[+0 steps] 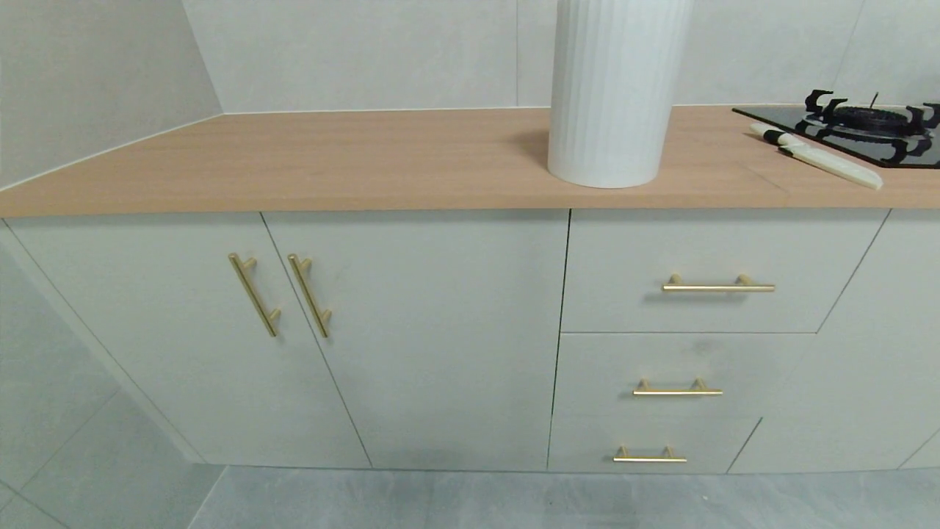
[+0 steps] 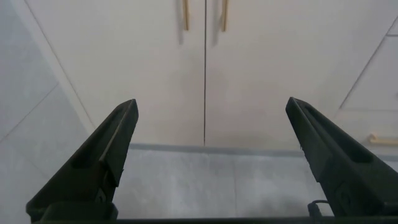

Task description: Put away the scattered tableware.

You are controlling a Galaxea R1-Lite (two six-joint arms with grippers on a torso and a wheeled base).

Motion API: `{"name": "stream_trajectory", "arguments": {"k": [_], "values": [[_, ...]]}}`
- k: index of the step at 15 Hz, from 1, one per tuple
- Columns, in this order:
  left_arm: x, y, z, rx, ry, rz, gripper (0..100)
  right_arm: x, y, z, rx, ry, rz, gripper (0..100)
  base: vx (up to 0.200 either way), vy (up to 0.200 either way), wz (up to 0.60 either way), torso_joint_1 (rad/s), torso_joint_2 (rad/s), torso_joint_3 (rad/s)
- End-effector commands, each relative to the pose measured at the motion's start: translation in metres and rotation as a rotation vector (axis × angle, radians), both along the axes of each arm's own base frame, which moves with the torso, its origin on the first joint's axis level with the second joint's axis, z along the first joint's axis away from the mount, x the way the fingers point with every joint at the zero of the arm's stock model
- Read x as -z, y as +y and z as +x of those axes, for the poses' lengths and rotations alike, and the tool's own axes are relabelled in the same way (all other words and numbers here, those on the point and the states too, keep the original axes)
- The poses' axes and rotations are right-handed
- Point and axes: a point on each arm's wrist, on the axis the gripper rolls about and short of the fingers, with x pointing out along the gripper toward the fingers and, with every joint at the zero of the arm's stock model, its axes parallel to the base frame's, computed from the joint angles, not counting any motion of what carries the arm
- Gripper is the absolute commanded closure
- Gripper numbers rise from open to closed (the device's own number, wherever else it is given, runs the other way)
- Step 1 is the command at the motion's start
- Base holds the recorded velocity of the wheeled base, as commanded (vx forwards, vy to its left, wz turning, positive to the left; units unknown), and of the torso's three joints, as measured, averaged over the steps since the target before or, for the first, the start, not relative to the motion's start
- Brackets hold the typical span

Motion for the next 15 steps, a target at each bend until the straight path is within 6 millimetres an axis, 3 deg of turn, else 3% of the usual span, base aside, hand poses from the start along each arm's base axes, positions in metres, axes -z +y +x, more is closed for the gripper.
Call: {"name": "stream_trajectory", "arguments": {"k": [1, 11, 15], "values": [[-0.0001, 0.0, 0.0, 0.0, -0.001, 0.0, 0, -0.0001, 0.0, 0.0002, 0.0, 0.002, 0.0, 0, 0.2, 0.0, 0.0, 0.002, 0.0, 0.002], [-0.0001, 0.0, 0.0, 0.0, -0.001, 0.0, 0, -0.0001, 0.0, 0.0002, 0.0, 0.002, 0.0, 0, 0.2, 0.0, 0.0, 0.002, 0.0, 0.003], [-0.0001, 0.0, 0.0, 0.0, -0.001, -0.002, 0, -0.0001, 0.0, 0.0002, -0.001, 0.002, 0.0, 0, 0.0, 0.0, 0.0, 0.0, 0.0, 0.0]]}}
